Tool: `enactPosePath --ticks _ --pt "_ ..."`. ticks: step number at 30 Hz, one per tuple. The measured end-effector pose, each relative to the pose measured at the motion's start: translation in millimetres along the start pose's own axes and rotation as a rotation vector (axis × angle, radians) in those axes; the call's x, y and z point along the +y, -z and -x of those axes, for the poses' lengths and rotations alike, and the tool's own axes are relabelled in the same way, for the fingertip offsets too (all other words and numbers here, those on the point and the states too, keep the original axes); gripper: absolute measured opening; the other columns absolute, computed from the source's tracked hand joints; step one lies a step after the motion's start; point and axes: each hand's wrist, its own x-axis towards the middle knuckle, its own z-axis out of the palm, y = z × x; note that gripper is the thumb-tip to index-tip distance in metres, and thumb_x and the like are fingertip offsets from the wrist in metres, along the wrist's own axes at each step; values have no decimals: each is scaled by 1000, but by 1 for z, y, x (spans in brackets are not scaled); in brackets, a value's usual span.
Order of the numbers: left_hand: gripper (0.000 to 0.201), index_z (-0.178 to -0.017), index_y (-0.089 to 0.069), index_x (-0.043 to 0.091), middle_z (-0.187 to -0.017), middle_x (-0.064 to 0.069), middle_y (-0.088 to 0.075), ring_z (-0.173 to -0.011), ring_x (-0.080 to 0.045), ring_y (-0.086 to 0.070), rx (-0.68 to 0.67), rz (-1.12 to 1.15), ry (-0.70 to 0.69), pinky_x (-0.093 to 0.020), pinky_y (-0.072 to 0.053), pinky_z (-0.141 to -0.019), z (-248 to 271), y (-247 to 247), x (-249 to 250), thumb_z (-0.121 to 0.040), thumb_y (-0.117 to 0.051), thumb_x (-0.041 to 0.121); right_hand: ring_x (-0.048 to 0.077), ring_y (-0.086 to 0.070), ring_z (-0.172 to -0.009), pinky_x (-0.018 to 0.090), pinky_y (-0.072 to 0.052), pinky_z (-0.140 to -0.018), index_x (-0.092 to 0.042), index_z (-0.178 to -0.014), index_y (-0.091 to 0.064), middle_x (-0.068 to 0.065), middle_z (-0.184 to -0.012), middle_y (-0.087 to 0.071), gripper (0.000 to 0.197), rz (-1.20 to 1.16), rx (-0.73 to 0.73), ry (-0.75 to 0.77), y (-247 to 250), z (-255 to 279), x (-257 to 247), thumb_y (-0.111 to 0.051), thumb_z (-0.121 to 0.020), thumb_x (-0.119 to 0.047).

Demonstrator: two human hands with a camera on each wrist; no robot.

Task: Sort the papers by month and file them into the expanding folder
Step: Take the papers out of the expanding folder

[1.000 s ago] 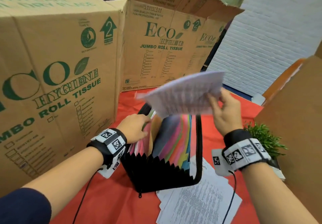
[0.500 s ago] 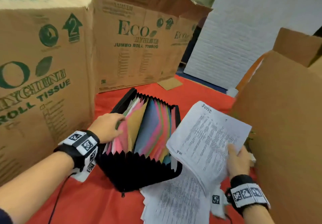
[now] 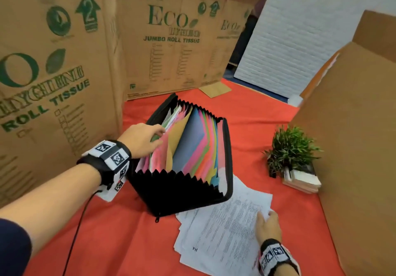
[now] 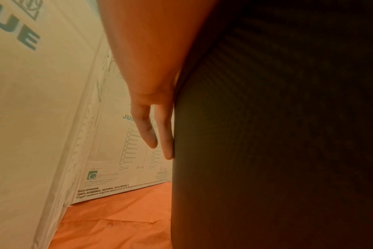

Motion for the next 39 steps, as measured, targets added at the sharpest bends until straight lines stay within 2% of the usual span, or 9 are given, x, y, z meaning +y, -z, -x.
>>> enactPosePath --ticks 3,7,11,14,18,24,28,33,39 --pt "32 -125 -60 25 -118 10 -68 -109 -14 -63 -5 -2 11 -30 -48 -89 -1 0 0 -95 -50 20 41 -50 -114 45 -39 -96 6 -123 -50 29 -119 -56 41 38 179 147 17 -14 -47 -58 -93 -20" --pt "39 -130 -55 27 -121 14 -67 -112 -16 -62 16 63 21 -35 -49 -92 -1 -2 -3 -95 -42 13 32 -55 -98 40 -41 -89 -6 -102 -61 12 -102 -58 17 -26 282 638 44 -1 -156 -58 -93 -20" --pt "54 -139 -44 24 -136 8 -56 -122 -18 -55 14 16 25 -36 -45 -98 0 -1 -6 -90 -63 35 15 -54 -90 30 -44 -81 -16 -96 -62 -3 -95 -57 6 95 -14 1131 28 46 -255 -58 -92 -19" --pt "78 -142 -42 22 -140 5 -52 -126 -17 -52 -16 42 53 -36 -43 -102 0 -1 -9 -77 -75 50 13 -55 -94 28 -43 -83 -18 -99 -65 -4 -99 -60 12 237 -349 1316 -9 81 -296 -55 -94 -22" --pt "68 -131 -52 25 -127 6 -58 -115 -19 -54 -34 -17 59 -35 -44 -94 2 0 -8 -74 -75 51 26 -61 -95 35 -48 -81 -11 -105 -65 8 -102 -67 20 430 -653 1170 -52 95 -309 -48 -96 -15" --pt "32 -115 -66 24 -117 3 -62 -106 -22 -57 -77 -89 88 -35 -48 -87 6 7 -9 -83 -63 26 34 -56 -88 40 -48 -72 -5 -115 -42 18 -105 -55 26 635 -561 921 -64 83 -310 -41 -90 3" --pt "30 -100 -74 26 -119 7 -63 -105 -24 -58 -88 -78 57 -39 -50 -87 5 8 -9 -85 -52 12 34 -58 -95 50 -51 -82 -10 -120 -38 15 -111 -55 39 517 -567 872 -69 79 -314 -45 -86 6" --pt "41 -103 -72 33 -122 8 -59 -108 -24 -55 -109 -84 54 -40 -47 -90 4 6 -11 -83 -49 5 32 -58 -89 40 -49 -70 -22 -135 -36 10 -119 -47 66 714 -507 1015 -72 83 -322 -52 -78 7" --pt "26 -94 -58 23 -100 4 -57 -94 -25 -57 27 104 108 -43 -48 -80 7 1 -18 -82 -47 3 32 -52 -99 36 -40 -64 -28 -139 -36 15 -130 -31 66 1026 -356 1276 -85 97 -322 -50 -83 5"
